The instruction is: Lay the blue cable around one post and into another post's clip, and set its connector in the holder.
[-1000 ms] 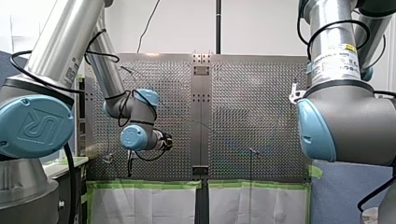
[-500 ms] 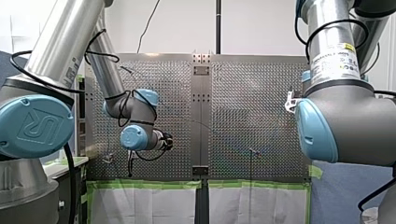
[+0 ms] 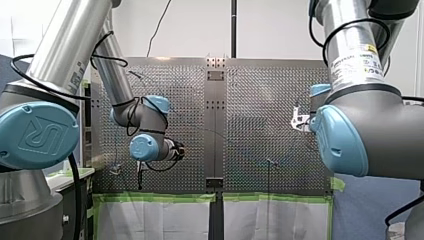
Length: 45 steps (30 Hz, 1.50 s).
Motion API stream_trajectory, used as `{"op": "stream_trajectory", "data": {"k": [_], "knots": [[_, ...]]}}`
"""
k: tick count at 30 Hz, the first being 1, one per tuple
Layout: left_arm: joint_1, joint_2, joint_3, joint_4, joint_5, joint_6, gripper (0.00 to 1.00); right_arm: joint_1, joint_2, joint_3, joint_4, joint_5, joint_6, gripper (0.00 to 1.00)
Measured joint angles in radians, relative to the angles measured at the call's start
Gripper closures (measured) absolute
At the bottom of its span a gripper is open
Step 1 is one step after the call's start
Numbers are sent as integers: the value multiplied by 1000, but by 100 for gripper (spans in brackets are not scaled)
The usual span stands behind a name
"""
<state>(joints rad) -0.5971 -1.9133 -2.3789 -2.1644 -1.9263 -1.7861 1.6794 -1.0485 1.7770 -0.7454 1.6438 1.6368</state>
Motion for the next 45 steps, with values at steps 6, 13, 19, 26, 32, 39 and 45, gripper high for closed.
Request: {"op": "stream_trajectory", "data": {"k": [6,13,19,26,32,39,45], "knots": [[0,0,0,2,-44,-1,0,54,0,33,3,53,-2,0],[5,0,0,2,-97,0,0,115,0,37,8,113,-7,0],[6,0,0,4,-149,-2,0,168,0,37,8,125,-7,0],[6,0,0,8,-182,-27,0,227,0,37,10,126,-5,0],[6,0,0,10,-184,-42,0,275,0,37,2,148,5,0],[6,0,0,10,-186,-47,0,332,0,37,4,201,7,0],[6,0,0,12,-187,-48,0,386,0,44,-3,248,5,0]]}}
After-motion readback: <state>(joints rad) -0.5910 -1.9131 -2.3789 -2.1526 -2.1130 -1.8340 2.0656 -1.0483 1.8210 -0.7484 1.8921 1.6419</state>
